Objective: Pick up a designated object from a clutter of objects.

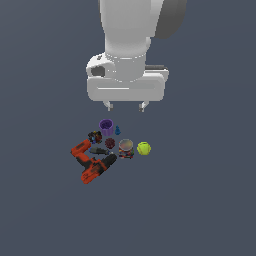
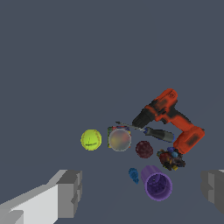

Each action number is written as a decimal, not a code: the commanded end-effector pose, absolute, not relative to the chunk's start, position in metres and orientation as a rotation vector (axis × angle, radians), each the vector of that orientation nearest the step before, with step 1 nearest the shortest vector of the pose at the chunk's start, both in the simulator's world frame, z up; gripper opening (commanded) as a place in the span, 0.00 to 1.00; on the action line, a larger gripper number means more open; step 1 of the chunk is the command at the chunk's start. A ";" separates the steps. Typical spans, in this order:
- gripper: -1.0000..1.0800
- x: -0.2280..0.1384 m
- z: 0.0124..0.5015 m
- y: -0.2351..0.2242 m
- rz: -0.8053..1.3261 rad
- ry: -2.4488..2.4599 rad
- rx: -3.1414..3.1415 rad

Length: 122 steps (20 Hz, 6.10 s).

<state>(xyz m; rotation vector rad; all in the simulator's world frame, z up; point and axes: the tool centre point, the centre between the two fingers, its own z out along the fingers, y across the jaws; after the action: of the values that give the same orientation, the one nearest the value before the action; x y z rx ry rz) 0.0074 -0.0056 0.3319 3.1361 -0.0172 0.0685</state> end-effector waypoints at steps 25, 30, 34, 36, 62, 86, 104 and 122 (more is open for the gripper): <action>0.96 0.013 0.283 -0.024 0.079 -0.104 3.150; 0.96 0.012 0.231 -0.020 0.057 -0.073 3.147; 0.96 0.006 0.186 -0.016 0.036 -0.044 3.144; 0.96 0.003 0.167 -0.014 0.028 -0.031 3.143; 0.96 -0.016 0.075 -0.008 0.000 0.010 3.142; 0.00 -0.017 0.064 -0.011 0.000 0.012 3.142; 0.00 -0.052 0.171 -0.075 0.000 0.011 3.144; 0.00 -0.104 0.344 -0.179 0.000 0.009 3.145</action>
<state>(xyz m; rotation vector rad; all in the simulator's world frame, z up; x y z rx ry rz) -0.1005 -0.1708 0.3288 3.1453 0.0086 -0.0029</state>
